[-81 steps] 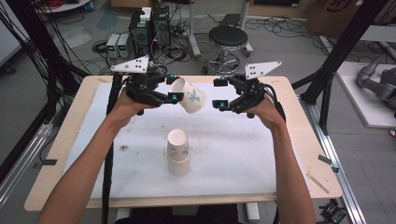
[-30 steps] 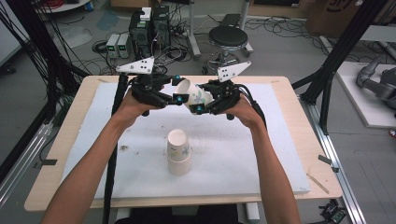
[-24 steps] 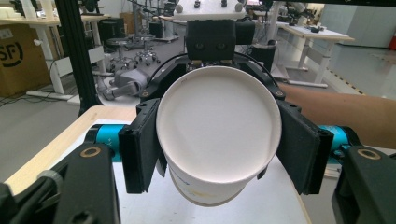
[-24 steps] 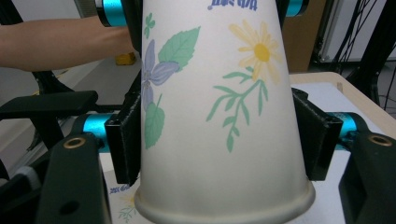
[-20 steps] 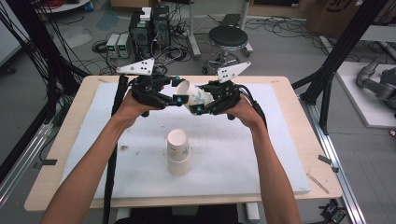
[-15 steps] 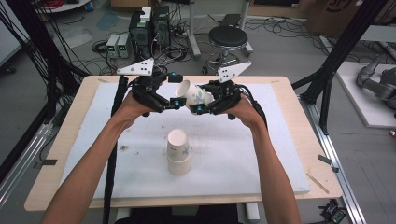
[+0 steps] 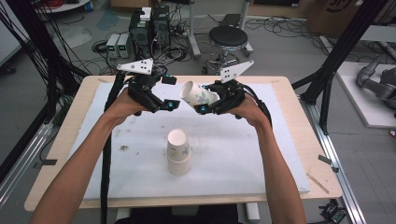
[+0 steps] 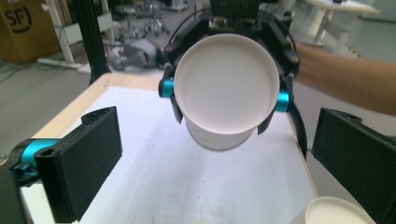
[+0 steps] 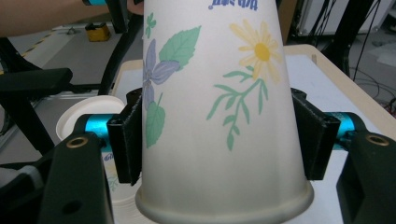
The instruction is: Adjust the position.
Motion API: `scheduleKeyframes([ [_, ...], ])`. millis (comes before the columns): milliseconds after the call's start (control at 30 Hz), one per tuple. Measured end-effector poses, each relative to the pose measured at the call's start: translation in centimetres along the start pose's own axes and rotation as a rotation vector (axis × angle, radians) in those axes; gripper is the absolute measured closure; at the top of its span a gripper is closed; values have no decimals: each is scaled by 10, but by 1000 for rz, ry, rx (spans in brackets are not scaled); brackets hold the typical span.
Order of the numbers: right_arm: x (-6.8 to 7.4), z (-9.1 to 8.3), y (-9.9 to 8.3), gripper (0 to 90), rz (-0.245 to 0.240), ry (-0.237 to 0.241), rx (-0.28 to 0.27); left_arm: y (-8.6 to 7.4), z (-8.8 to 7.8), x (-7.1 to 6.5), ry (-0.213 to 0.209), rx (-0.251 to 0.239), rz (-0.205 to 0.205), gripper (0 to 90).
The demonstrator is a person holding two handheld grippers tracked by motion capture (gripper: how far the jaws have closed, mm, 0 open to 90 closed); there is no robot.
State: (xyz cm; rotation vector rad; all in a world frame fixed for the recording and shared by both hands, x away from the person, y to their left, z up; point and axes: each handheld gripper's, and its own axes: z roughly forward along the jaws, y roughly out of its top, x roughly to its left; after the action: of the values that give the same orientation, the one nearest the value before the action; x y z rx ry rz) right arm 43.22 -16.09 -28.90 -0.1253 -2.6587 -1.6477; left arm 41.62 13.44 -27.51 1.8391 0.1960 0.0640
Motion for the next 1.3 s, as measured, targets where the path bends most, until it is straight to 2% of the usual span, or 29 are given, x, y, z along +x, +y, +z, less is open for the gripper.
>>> scheduleKeyframes([
  [100,0,-2,1,314,2,-24,45,4,0,2,12,58,19,17],
  [167,1,-1,4,314,11,-42,99,6,0,4,20,95,25,17],
  [333,2,-1,15,316,-4,-64,203,10,1,6,31,170,25,17],
  [467,3,1,25,316,-10,-86,283,13,4,6,22,276,63,17],
  [633,3,7,34,317,-21,-95,405,16,11,6,32,359,92,17],
  [833,2,11,44,317,-33,-98,473,20,17,9,32,467,120,21],
  [900,2,12,47,317,-36,-95,489,21,18,10,19,482,113,21],
  [1033,3,15,49,318,-41,-92,545,21,22,11,25,550,120,21],
  [1300,4,23,51,319,-56,-93,606,20,30,11,25,609,131,21],
])
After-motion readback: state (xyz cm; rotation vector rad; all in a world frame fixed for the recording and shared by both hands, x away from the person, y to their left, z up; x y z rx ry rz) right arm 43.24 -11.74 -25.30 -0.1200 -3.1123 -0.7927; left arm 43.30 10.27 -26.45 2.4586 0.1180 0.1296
